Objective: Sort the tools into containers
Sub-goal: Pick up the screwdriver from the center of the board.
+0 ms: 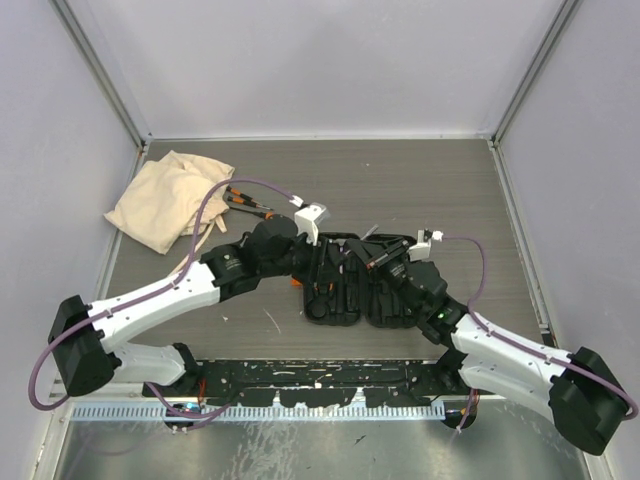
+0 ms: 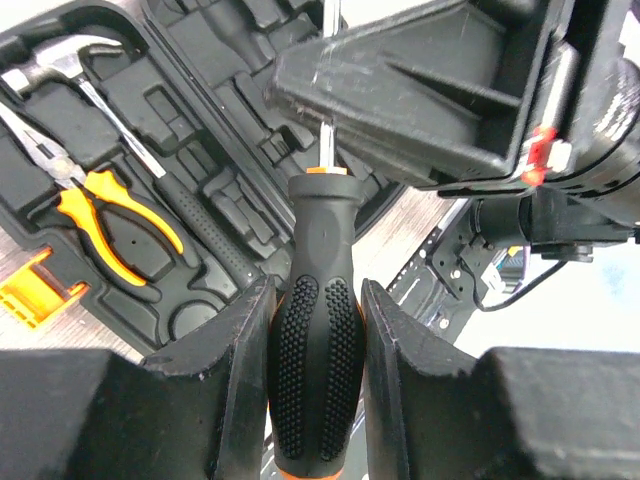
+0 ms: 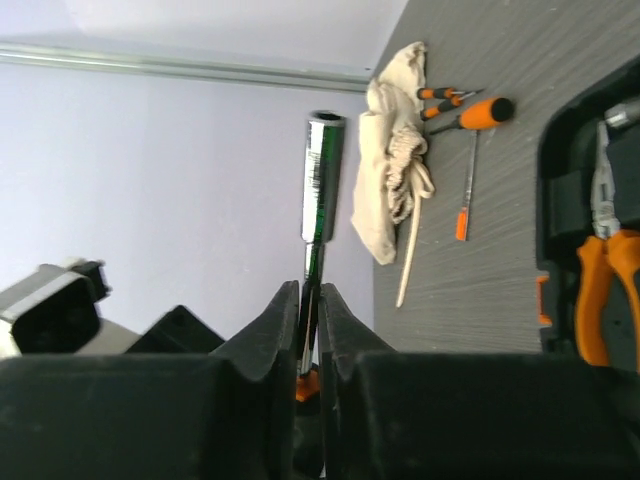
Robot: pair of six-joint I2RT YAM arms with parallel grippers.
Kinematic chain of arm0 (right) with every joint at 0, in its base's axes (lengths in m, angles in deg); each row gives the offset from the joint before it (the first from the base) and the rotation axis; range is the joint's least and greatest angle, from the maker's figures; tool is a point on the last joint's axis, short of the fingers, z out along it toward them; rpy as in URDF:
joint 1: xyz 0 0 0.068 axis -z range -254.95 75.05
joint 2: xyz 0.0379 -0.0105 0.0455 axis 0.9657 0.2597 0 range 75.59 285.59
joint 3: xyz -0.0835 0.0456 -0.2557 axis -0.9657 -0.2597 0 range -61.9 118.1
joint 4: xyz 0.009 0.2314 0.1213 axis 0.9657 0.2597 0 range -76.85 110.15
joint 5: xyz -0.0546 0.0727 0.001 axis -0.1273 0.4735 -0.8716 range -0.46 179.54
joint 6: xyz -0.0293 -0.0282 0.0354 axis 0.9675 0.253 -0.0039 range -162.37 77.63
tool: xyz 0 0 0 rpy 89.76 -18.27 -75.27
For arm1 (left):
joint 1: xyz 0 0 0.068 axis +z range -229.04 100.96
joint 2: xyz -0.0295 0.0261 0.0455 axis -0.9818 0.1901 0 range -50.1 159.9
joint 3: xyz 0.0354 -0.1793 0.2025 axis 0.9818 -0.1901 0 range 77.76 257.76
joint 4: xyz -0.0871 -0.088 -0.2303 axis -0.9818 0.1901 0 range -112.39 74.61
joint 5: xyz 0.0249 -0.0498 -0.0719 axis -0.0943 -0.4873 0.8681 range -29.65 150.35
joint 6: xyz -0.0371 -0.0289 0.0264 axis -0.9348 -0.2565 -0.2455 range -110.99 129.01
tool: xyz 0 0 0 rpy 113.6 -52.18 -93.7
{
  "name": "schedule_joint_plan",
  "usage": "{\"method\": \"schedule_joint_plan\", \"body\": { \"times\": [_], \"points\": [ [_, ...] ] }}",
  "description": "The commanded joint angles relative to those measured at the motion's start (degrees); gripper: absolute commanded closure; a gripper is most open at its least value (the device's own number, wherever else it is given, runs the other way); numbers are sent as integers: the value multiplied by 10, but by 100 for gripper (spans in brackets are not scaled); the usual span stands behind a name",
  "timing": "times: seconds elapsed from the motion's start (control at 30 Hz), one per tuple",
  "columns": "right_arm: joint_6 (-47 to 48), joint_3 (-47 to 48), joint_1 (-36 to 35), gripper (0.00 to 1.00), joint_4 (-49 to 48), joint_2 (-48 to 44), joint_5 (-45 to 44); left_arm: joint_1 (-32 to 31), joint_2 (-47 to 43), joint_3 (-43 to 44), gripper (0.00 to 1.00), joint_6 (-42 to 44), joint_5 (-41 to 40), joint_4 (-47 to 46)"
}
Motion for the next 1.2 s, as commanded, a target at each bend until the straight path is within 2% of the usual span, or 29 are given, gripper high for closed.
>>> {"method": "schedule_joint_plan", "body": {
  "times": [0.0,0.07,0.17,0.33,0.4,0.7,0.8,1.0,1.17],
  "points": [
    [5,-4,-1,93,-42,-17,-10,-3,2,4,100,0,11,-57],
    [20,-4,-1,99,-38,-23,-13,-3,2,8,91,0,13,-53],
    [66,6,3,99,0,-36,-16,-4,22,13,72,-2,9,-46],
    [170,49,7,99,137,-75,-55,-3,11,16,45,0,-24,-29],
    [216,73,8,100,199,-88,-75,-2,11,18,40,2,-41,-17],
    [388,207,10,100,477,-38,-131,-2,40,68,36,16,-122,93],
    [433,235,14,100,512,-23,-127,-2,44,74,32,13,-139,107],
    [505,286,51,100,583,38,-89,-3,54,75,32,-3,-146,113],
    [542,289,91,100,593,78,-36,-3,66,83,33,-9,-149,118]
  ]
}}
